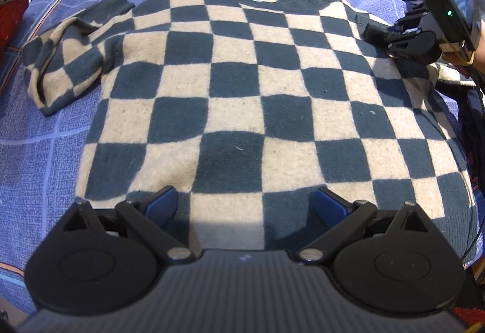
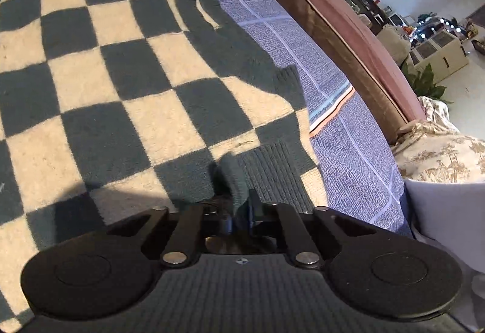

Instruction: Fold small clothes

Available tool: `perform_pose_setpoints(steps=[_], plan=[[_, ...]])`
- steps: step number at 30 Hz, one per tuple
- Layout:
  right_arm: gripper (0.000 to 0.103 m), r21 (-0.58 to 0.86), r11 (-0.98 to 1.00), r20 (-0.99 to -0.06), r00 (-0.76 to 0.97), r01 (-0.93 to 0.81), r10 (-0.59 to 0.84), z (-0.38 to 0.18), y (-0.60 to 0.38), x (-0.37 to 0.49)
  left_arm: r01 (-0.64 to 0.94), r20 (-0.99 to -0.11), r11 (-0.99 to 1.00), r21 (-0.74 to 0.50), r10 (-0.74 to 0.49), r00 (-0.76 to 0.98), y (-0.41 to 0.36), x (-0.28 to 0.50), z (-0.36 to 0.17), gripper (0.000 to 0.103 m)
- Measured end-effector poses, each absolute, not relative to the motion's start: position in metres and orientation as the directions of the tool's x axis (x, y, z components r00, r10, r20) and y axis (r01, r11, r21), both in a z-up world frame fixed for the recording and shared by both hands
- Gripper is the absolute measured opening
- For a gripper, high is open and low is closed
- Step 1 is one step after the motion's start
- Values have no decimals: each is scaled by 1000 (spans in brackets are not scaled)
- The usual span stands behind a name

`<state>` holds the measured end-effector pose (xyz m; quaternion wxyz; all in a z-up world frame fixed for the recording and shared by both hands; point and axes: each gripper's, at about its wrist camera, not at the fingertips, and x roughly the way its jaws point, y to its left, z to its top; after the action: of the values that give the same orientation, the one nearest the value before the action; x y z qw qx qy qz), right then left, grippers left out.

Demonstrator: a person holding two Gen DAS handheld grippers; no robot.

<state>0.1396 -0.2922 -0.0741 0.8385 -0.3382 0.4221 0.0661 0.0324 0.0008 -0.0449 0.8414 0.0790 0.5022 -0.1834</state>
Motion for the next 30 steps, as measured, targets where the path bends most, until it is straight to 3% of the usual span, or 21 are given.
perform_pose_setpoints(steps=[5, 12, 23, 25, 27, 28, 30], plan=[[8, -459, 865, -603, 786, -202, -137, -19, -273, 144, 374, -861, 926, -46, -226, 455, 8, 35, -42, 99], [9, -99, 977, -467, 876, -187, 120, 24, -195, 191, 313, -847, 947, -76, -227, 480, 34, 38, -33, 99], [11, -13, 955, -603, 764, -298, 230, -53, -69, 220, 179, -859, 979, -93, -170, 483, 84, 35, -39, 100], [20, 9, 947, -623, 739, -320, 255, -60, -67, 219, 173, -858, 980, -94, -168, 485, 86, 36, -38, 100], [40, 81, 928, -635, 699, -363, 328, -61, -69, 215, 178, -857, 980, -93, -170, 486, 85, 37, -37, 101], [43, 101, 921, -633, 690, -377, 352, -60, -71, 211, 181, -857, 979, -89, -168, 487, 84, 37, -37, 101], [61, 114, 919, -622, 695, -377, 362, -53, -77, 202, 187, -859, 980, -74, -158, 488, 80, 37, -38, 101]])
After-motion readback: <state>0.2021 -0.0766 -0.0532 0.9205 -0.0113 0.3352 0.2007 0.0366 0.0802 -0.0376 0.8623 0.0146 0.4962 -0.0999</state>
